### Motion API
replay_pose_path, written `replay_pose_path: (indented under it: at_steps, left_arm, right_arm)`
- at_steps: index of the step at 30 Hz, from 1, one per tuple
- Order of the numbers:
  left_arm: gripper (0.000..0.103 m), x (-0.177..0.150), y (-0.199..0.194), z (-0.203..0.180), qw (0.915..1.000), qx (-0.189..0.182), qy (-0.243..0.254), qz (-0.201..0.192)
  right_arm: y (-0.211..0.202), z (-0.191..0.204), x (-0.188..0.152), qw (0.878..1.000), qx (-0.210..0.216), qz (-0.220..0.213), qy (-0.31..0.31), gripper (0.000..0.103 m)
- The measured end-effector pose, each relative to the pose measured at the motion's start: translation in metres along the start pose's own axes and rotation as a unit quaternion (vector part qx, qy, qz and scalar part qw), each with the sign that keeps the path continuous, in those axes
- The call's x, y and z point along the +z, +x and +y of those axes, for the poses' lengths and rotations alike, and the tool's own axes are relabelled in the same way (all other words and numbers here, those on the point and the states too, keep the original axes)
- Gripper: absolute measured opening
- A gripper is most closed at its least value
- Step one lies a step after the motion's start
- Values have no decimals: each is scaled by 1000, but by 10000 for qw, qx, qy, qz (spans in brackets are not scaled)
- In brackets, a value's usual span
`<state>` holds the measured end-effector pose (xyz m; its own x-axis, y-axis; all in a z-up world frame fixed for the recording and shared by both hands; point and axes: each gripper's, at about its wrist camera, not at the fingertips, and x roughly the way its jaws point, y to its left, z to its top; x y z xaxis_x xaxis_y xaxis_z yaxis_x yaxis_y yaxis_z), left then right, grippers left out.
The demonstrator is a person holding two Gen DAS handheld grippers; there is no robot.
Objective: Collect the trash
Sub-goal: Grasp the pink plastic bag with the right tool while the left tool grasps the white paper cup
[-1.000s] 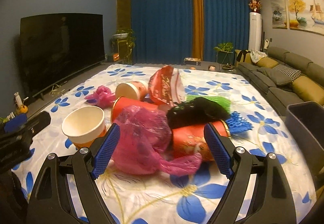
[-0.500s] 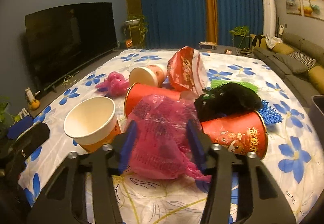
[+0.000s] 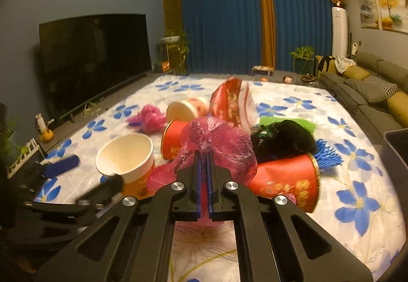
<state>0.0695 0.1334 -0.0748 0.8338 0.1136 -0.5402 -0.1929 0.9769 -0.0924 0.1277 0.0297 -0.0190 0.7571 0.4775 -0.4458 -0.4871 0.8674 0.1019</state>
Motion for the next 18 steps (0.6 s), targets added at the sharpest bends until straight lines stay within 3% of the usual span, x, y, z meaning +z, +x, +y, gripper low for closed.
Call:
replay_pose_path:
  at_steps: [9, 11, 16, 18]
  left_arm:
    - [94, 6, 23, -9, 9997, 16, 0, 256]
    - [88, 6, 27, -8, 9995, 18, -42, 307]
    - [62, 6, 33, -10, 9990, -59, 9, 452]
    - [61, 6, 32, -11, 9990, -44, 19, 434]
  right_arm:
    - [-37, -14, 0, 9995, -6, -248, 178, 5]
    - [-42, -16, 0, 9994, -33, -279, 193, 4]
    - [-50, -23, -2, 9991, -94, -298, 277, 4]
    - [-51, -26, -3, 9990, -109, -293, 307, 4]
